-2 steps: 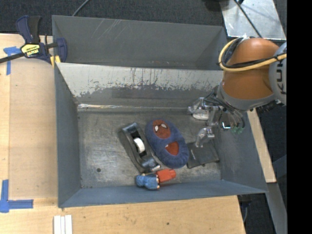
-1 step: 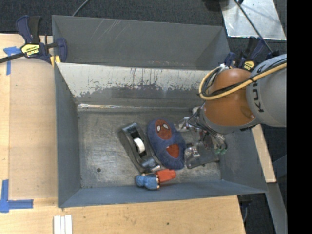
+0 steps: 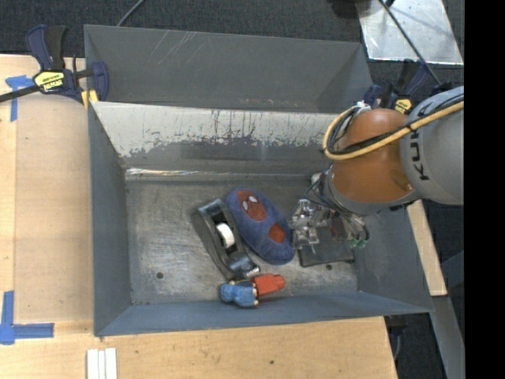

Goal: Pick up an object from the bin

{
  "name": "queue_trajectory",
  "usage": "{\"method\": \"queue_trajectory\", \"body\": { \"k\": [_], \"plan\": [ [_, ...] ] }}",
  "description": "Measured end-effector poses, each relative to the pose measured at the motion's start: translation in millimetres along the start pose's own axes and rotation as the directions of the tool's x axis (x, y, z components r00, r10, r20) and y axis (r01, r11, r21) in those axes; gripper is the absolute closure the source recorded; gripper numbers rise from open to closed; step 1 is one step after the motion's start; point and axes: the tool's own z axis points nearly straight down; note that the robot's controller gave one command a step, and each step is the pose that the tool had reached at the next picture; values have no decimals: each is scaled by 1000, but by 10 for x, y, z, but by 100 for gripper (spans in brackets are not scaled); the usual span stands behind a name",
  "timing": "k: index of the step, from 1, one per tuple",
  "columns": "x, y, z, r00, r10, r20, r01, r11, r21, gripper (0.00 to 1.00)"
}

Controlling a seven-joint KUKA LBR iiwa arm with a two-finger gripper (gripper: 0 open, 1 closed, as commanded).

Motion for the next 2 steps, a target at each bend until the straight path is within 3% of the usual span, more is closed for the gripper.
{"method": "queue_trajectory", "body": {
  "k": [1,2],
  "plan": [
    [26,-31,-1350,999,48,-3,-48,999,-3,100],
    [6,-30,-753,1000,-2,-17,2,1000,-6,100]
  ]
}}
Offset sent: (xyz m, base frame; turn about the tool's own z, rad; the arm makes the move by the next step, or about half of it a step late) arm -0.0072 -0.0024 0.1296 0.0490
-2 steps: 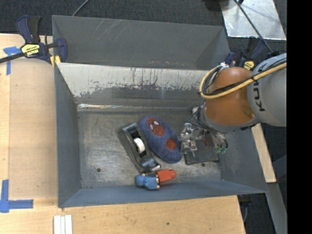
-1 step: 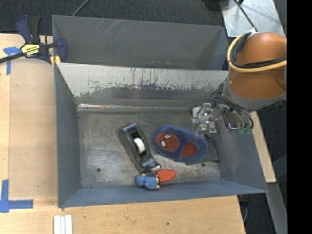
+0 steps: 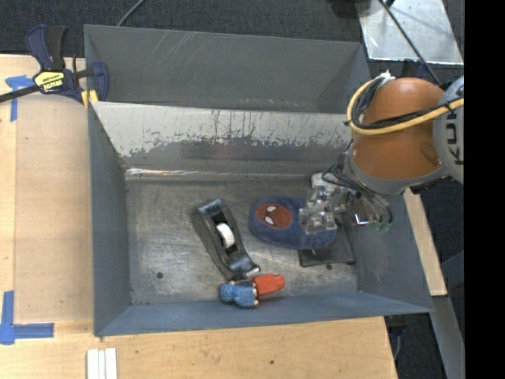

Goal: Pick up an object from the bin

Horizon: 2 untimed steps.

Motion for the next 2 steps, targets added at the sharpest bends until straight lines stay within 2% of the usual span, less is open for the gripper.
{"method": "queue_trajectory", "body": {
  "k": [1,2],
  "plan": [
    [-11,-2,-32,1000,0,6,0,1000,1,0],
    [-106,-238,759,983,183,14,-183,983,-1,0]
  ]
}}
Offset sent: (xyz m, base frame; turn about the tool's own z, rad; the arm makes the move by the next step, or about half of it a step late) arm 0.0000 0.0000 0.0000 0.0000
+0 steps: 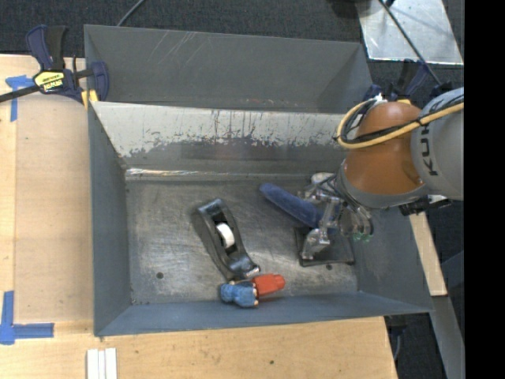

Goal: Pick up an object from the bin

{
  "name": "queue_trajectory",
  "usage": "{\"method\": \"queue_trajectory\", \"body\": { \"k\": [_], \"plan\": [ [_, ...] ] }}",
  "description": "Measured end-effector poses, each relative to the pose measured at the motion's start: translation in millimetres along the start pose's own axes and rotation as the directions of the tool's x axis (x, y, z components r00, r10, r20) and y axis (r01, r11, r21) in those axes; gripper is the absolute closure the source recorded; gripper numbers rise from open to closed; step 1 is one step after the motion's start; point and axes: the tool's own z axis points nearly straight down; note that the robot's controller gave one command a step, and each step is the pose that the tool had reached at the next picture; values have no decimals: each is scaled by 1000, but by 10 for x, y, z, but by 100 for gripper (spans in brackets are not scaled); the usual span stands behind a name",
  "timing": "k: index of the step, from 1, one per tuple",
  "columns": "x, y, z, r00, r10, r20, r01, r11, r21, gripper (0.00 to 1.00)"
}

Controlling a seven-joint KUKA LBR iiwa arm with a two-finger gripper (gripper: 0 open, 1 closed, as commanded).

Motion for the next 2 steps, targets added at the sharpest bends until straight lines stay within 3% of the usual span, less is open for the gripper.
{"method": "queue_trajectory", "body": {
  "k": [1,2],
  "plan": [
    [-32,-1,-45,1000,-2,11,2,1000,1,100],
    [-96,-102,-1448,998,60,1,-60,998,1,100]
  ]
}}
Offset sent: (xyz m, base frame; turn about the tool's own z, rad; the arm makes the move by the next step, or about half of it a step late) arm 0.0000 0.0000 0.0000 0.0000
